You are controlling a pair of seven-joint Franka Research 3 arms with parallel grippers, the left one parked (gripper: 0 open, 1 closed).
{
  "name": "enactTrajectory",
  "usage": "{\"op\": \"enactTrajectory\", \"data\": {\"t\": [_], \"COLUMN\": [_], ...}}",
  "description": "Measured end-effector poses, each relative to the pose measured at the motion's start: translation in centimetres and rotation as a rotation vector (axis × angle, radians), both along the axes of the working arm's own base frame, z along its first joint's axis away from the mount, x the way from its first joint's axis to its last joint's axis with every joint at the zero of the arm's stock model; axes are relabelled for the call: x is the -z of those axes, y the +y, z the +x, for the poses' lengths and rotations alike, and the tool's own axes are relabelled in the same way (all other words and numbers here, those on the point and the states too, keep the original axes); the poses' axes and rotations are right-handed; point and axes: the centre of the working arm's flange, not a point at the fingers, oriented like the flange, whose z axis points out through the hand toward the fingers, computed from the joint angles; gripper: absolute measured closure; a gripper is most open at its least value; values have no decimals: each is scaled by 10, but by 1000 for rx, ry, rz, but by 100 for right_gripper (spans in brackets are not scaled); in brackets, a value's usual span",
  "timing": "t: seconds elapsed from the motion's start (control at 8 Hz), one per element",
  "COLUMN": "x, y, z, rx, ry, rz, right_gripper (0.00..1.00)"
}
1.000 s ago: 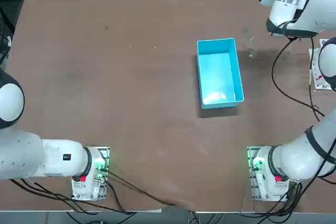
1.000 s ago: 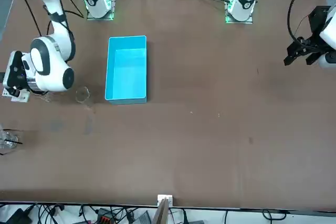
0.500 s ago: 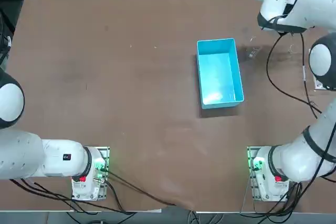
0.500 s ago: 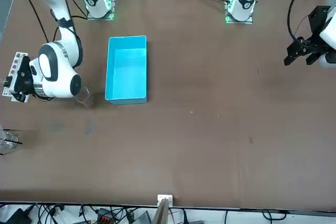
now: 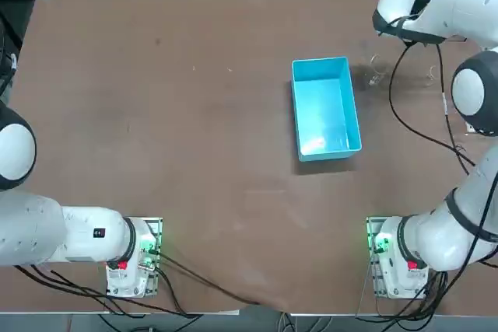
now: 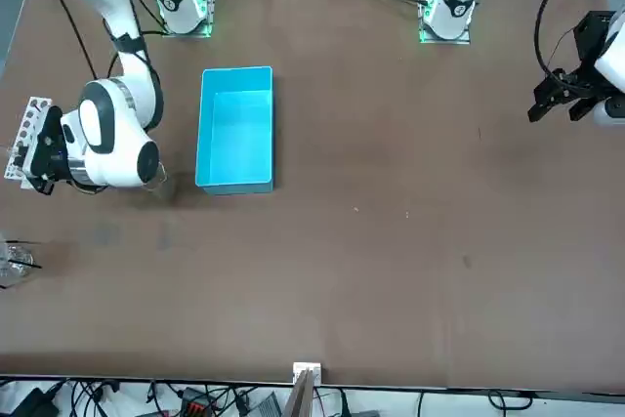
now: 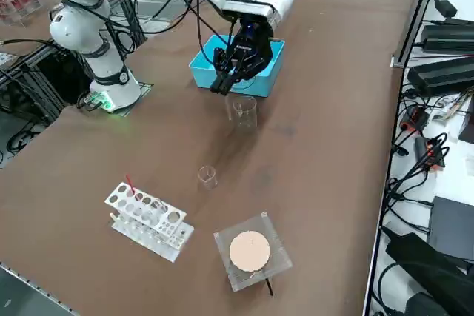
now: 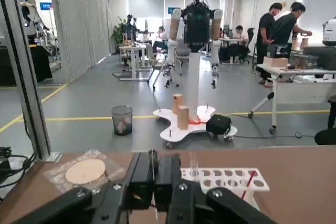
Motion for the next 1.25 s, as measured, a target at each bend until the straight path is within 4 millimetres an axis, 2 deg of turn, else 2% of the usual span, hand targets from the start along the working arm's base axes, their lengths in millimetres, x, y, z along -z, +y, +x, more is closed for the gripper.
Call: {"op": "enactTrajectory", "data": {"t": [0.25,0.38,0.5,0.75,1.0,1.25], "x": [-12,-17,-16,-1,19,30], "y": [34,60,83,123,149,157], "z": [2,2,0,-4,-9,-16], "rx": [-20,-47,-72,-94,-65,-5], "ry": [-24,-33,-32,-12,18,42], "rz": [27,38,50,67,110,162], "right_gripper": [95,95,95,95,95,95]}}
